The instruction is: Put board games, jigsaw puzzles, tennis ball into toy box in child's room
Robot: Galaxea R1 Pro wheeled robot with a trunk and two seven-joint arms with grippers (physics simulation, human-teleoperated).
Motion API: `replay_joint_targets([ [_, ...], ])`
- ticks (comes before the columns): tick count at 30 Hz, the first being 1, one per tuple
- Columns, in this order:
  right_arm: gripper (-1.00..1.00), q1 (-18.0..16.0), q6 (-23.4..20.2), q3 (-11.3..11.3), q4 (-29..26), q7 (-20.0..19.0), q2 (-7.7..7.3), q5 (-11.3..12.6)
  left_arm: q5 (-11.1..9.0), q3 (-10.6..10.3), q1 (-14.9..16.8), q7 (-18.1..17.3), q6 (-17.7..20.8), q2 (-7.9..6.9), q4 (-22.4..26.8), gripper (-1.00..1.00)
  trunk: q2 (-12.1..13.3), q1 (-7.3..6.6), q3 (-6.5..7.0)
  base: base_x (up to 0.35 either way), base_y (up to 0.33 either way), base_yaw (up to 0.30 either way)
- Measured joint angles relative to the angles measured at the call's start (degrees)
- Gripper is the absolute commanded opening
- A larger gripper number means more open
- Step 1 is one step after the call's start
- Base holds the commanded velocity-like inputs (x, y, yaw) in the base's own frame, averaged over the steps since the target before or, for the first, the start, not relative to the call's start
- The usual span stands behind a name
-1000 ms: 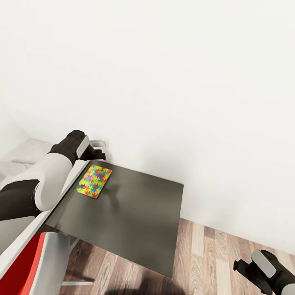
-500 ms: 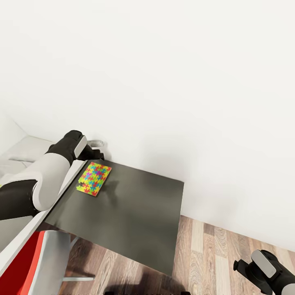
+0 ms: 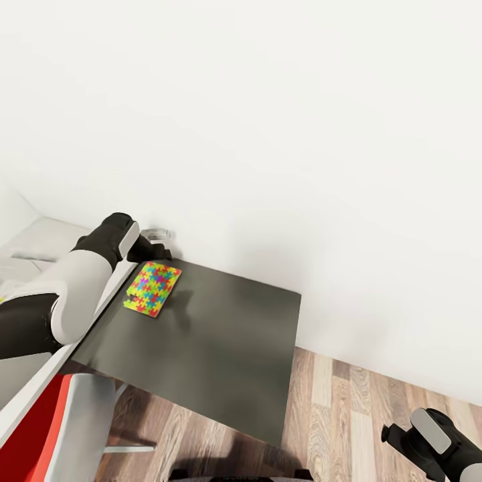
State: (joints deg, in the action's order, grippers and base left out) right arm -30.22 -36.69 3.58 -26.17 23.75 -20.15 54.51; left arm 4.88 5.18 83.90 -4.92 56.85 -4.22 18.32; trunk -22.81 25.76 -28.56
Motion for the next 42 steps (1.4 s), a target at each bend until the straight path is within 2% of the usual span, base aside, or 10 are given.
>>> replay_joint_targets([
  [24,1.00,0.0,0.0,0.0,0.0,0.0,0.00,0.0,0.2,0.0,0.0,-0.1,1.1,-0.11,0.1,1.00,0.0,0.00,-2.22,0.000,0.000,0.000],
  [42,1.00,0.0,0.4,0.0,-0.3,0.0,0.00,0.0,0.4,0.0,0.0,0.0,1.8,-0.11,0.1,1.00,0.0,0.00,-2.43,0.000,0.000,0.000],
])
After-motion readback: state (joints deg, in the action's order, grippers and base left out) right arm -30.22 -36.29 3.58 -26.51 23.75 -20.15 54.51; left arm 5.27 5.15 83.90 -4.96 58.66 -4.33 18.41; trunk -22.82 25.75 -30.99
